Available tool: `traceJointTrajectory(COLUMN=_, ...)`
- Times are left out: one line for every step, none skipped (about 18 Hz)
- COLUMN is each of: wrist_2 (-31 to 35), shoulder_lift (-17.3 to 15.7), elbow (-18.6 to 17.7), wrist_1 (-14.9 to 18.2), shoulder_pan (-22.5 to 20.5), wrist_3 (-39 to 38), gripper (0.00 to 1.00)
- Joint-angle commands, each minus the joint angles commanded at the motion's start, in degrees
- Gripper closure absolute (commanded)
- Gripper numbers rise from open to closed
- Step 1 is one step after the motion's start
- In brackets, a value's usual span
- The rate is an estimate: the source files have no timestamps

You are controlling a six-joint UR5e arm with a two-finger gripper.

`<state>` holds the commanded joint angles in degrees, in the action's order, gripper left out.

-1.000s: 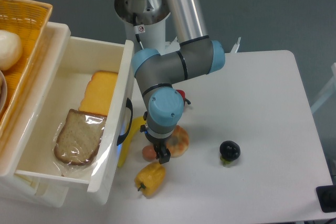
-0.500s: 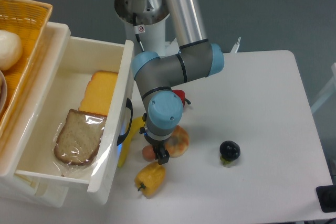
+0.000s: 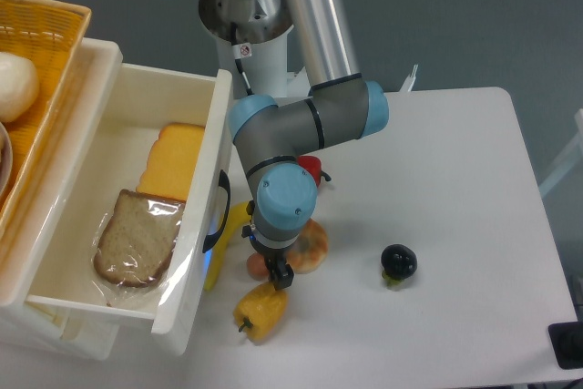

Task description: Pick up the egg

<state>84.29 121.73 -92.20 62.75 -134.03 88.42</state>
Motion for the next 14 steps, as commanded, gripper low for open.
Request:
traceJointTrajectory(wrist_2=0.00, shoulder_lift=0.09, elbow=0.17, wrist_1=0.00, shoulder_pan=0.00, wrist_3=0.00, gripper=0.00)
traceJointTrajectory(wrist_2=0.00, shoulder_lift=0.44, elbow=0.70, wrist_1=0.00, shoulder_pan=0.00, wrist_3=-0.09, gripper=0.00)
traceJointTrajectory(wrist_2=0.00, shoulder_lift=0.70, elbow=1.05, wrist_1=0.00, shoulder_pan=0.00, wrist_3=-0.09, gripper=0.00)
traceJointTrajectory(wrist_2=0.00, shoulder_lift=0.79, elbow=1.23, wrist_1=0.00, shoulder_pan=0.00, wrist_3=-0.35, gripper=0.00)
traceJointTrajectory(wrist_2=0.00, shoulder_lift=0.79, elbow=1.32, wrist_1=0.00, shoulder_pan=0.00, wrist_3=-0.70, gripper=0.00)
traceJointTrajectory(wrist_2=0.00, shoulder_lift=0.79, elbow=1.32, wrist_1=0.00, shoulder_pan=0.00, wrist_3=-0.70, gripper=0.00)
traceJointTrajectory(wrist_2=0.00, shoulder_lift=0.88, elbow=1.32, wrist_1=-0.09, shoulder_pan=0.00, wrist_3=-0.79, gripper=0.00)
traceJointTrajectory(wrist_2=0.00, shoulder_lift=0.97, elbow=1.41, wrist_1=-0.09, shoulder_pan=0.09, wrist_3=-0.88, gripper=0.00)
traceJointTrajectory(wrist_2=0.00, shoulder_lift=1.23, elbow=1.41, wrist_1=-0.09, shoulder_pan=0.35, wrist_3=-0.88, gripper=0.00)
traceJointTrajectory(wrist_2=0.00, shoulder_lift=1.23, elbow=1.41, wrist_1=-0.09, shoulder_pan=0.53, wrist_3=-0.88, gripper=0.00)
traceJointTrajectory(wrist_2=0.00, shoulder_lift=1.23, elbow=1.41, wrist_1=-0.09, shoulder_pan=0.61, wrist_3=-0.88, gripper=0.00)
traceJointTrajectory(wrist_2=0.00, shoulder_lift=1.32, elbow=1.41, wrist_1=-0.09, shoulder_pan=0.62, wrist_3=-0.97, gripper=0.00)
traceJointTrajectory(wrist_2=0.00, shoulder_lift=1.32, elbow=1.49, wrist_1=-0.09, shoulder_pan=0.62, wrist_3=-0.88, gripper=0.00)
traceJointTrajectory(wrist_2=0.00, shoulder_lift=1.41, elbow=1.41, wrist_1=-0.09, shoulder_pan=0.62, wrist_3=-0.88, gripper=0.00)
